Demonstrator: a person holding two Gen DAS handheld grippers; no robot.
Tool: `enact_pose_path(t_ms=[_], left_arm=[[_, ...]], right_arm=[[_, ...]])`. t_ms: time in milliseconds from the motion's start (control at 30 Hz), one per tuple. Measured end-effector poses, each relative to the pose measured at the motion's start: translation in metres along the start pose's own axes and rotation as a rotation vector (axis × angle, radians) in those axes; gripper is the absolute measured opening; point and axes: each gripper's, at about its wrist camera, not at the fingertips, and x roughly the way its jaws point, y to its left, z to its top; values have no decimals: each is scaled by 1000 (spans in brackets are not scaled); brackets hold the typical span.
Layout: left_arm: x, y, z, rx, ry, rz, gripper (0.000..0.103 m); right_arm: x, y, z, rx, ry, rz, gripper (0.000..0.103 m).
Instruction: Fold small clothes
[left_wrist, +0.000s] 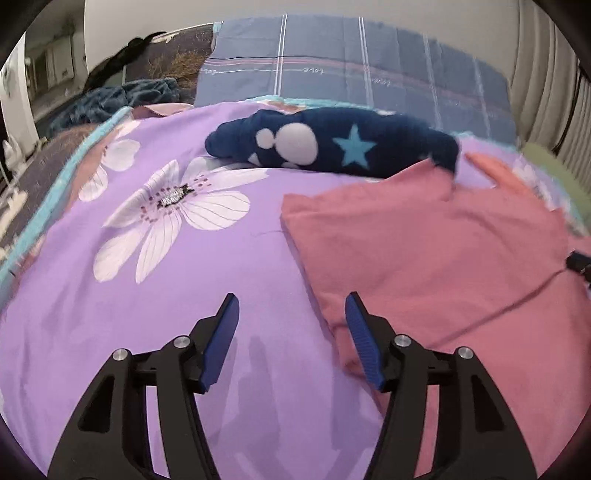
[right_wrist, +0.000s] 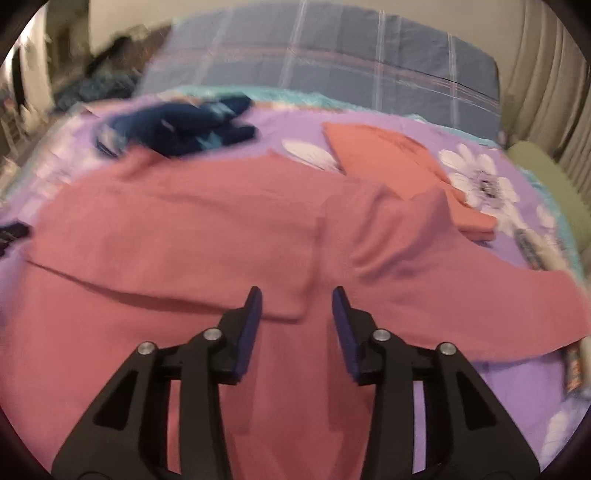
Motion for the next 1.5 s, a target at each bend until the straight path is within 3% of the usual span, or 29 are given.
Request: enact_pose_path(t_ms=[133, 233, 300, 433, 667, 767, 900, 933, 967, 1000, 1233, 1267, 1333, 1367, 1433, 1500], left_arm=[[-6, 2, -18, -52, 43, -102, 55], [-1, 1, -24, -97, 63, -177, 38], [2, 0, -28, -120, 48, -191, 38], [3, -3, -31, -129, 16, -202, 38], [4, 0, -30, -142, 4, -245, 35], [4, 4, -31, -169, 4, -274, 28], [8, 3, -32, -177, 11, -302, 22], [9, 3, -32, -178, 13, -305, 16], [9, 3, -32, -182, 14, -308, 11], [9, 4, -33, -187, 11, -313, 7], [3, 4, -43, -212, 8, -268, 5], [3, 3, -43, -212, 11, -268, 5], [0, 4, -44, -206, 13, -272, 5], [-3, 4, -44, -200, 9, -267, 5], [-11, 5, -43, -191, -11, -239, 5], [-22, 8, -41, -177, -57, -221, 5]], right_arm=[[-6, 9, -2, -20, 6, 19, 42], [-4, 19, 18, 2, 21, 68, 28], [-5, 38, 42, -24, 6, 114, 25], [5, 102, 89, -150, 18, 190, 25], [53, 266, 137, -410, 90, 326, 26], [77, 317, 140, -466, 118, 329, 27], [109, 356, 135, -519, 155, 272, 37], [114, 358, 133, -523, 160, 266, 37], [123, 361, 131, -529, 174, 254, 17], [129, 364, 129, -530, 181, 242, 4], [148, 354, 144, -376, 151, 315, 3], [147, 353, 143, -388, 138, 330, 5], [141, 347, 144, -382, 126, 346, 25], [131, 336, 147, -351, 107, 345, 43], [106, 309, 149, -301, 41, 363, 46], [75, 264, 143, -275, -7, 360, 40]])
